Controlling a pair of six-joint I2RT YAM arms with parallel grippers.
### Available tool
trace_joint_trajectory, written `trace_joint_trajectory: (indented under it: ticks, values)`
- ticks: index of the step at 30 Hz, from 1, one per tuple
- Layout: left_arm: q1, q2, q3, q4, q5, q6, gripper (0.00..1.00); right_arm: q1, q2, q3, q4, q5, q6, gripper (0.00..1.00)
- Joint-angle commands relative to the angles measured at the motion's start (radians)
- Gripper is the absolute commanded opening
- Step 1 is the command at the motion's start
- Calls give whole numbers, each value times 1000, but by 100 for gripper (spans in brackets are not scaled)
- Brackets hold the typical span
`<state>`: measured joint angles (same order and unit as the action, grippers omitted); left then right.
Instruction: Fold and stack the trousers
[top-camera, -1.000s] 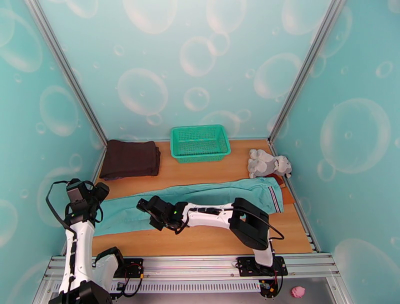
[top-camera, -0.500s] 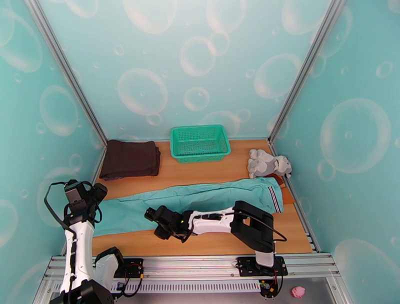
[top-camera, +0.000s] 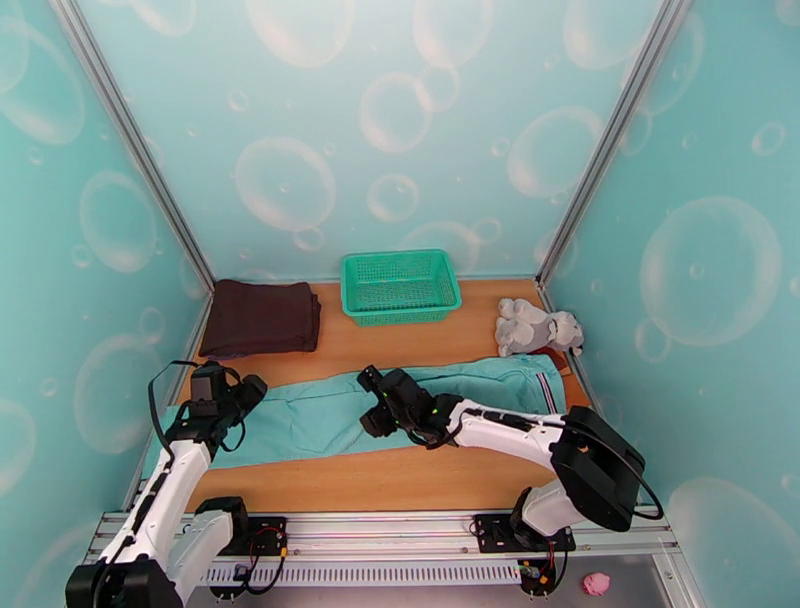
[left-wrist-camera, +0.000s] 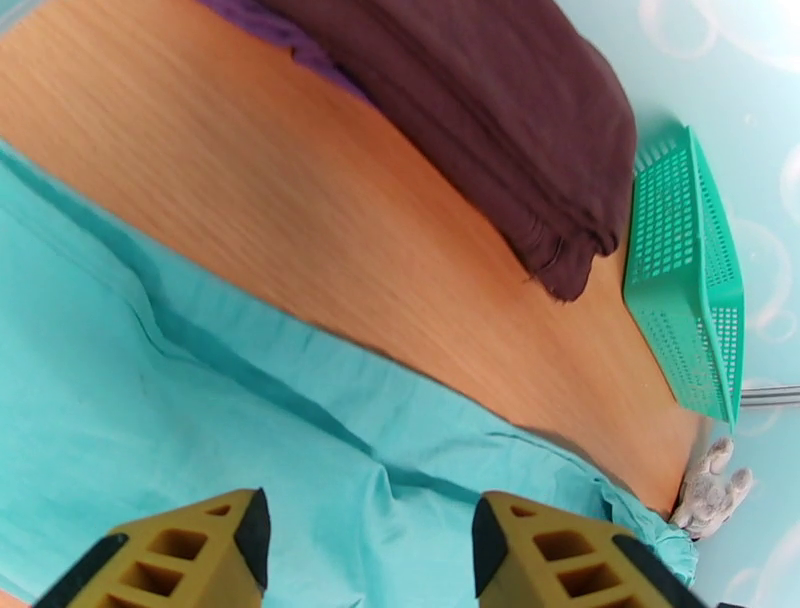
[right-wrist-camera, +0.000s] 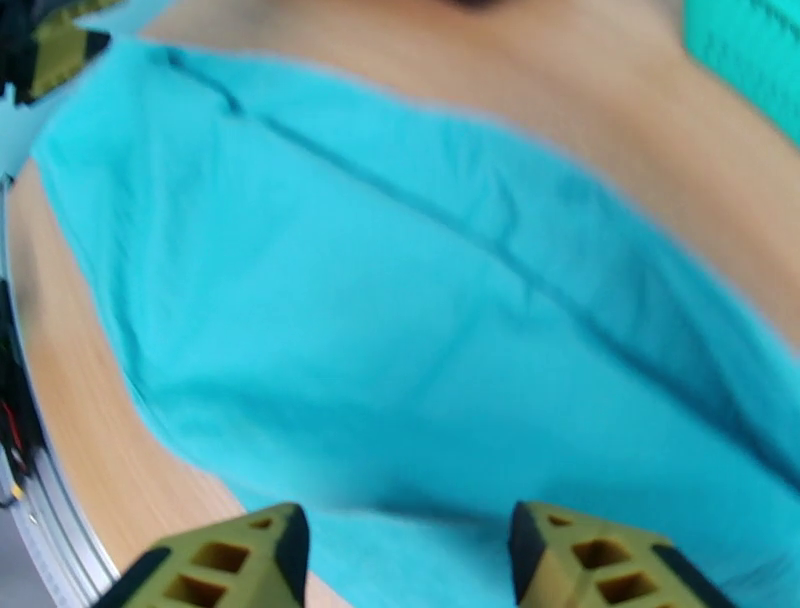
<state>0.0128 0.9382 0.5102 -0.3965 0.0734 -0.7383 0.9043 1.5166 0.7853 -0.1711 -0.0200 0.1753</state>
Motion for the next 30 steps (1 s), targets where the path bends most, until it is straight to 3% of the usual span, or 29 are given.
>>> trace_joint_trajectory:
  ticks: [1,7,15,30]
  values:
    - [-47,28,-42,59,-81,-83,58,30,0,-42,-10,64,52,56]
    - [-52,128,-85,139,-133,-88,58,17,43,-45,27,135,50,55]
    - [-50,145,-120,163,-186,-110,59,-22,107,-19,47,140,24,50]
    - [-47,172,-150,208,-170,-107,60,-55,154,19,48,145,16,29]
